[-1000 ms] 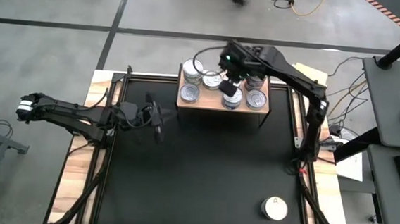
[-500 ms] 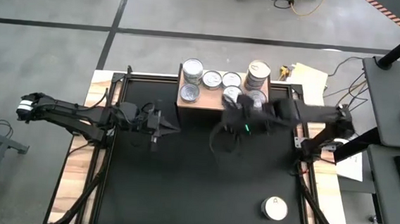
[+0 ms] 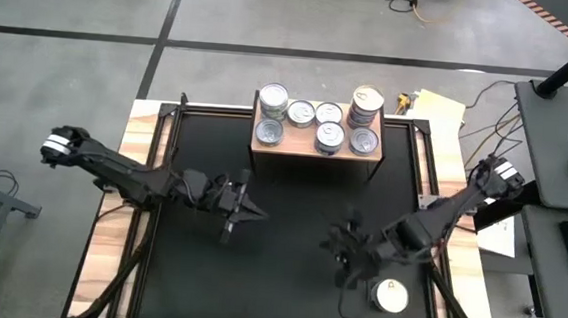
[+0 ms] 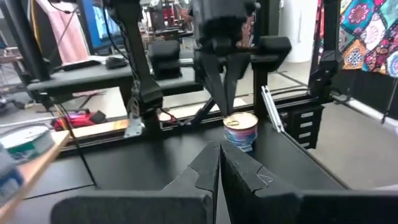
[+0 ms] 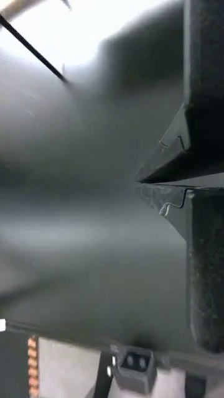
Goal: Stack canned seafood by type on shelf
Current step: Stack the blue pink tuna can on top of the blue pink tuna can on the shelf
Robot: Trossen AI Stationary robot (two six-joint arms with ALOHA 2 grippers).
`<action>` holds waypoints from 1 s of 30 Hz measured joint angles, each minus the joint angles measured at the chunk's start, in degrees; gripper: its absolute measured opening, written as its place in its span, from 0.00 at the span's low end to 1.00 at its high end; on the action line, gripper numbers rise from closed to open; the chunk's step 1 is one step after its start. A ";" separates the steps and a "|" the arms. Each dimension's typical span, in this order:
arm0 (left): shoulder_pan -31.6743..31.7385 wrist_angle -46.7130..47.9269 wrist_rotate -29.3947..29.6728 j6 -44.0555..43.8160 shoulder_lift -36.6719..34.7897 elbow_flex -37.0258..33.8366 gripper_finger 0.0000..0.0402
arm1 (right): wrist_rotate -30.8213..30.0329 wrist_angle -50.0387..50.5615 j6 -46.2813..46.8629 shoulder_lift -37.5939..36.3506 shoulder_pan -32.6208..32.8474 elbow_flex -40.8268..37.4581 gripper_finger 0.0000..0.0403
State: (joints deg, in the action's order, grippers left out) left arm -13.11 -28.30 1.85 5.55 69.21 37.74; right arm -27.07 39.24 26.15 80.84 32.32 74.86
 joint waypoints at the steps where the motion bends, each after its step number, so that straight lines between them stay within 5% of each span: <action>1: -0.28 -0.90 0.01 -0.51 0.87 0.00 0.00 | 0.03 -0.57 2.26 0.10 1.08 -0.96 0.02; 12: -2.41 -6.87 0.07 -3.77 7.88 0.00 0.00 | 3.53 1.39 41.68 0.17 15.07 -5.38 0.02; 22: -3.25 -15.40 0.07 -3.79 13.10 0.34 0.00 | 12.73 18.06 78.54 0.20 25.28 -5.56 0.02; 30: -3.25 -14.08 0.07 -3.26 16.05 6.05 0.00 | 16.99 20.92 86.82 2.19 27.69 -5.62 0.02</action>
State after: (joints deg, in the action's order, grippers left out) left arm -16.36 -42.38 1.91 2.28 85.26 43.78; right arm -10.08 60.16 112.97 83.03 60.01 69.25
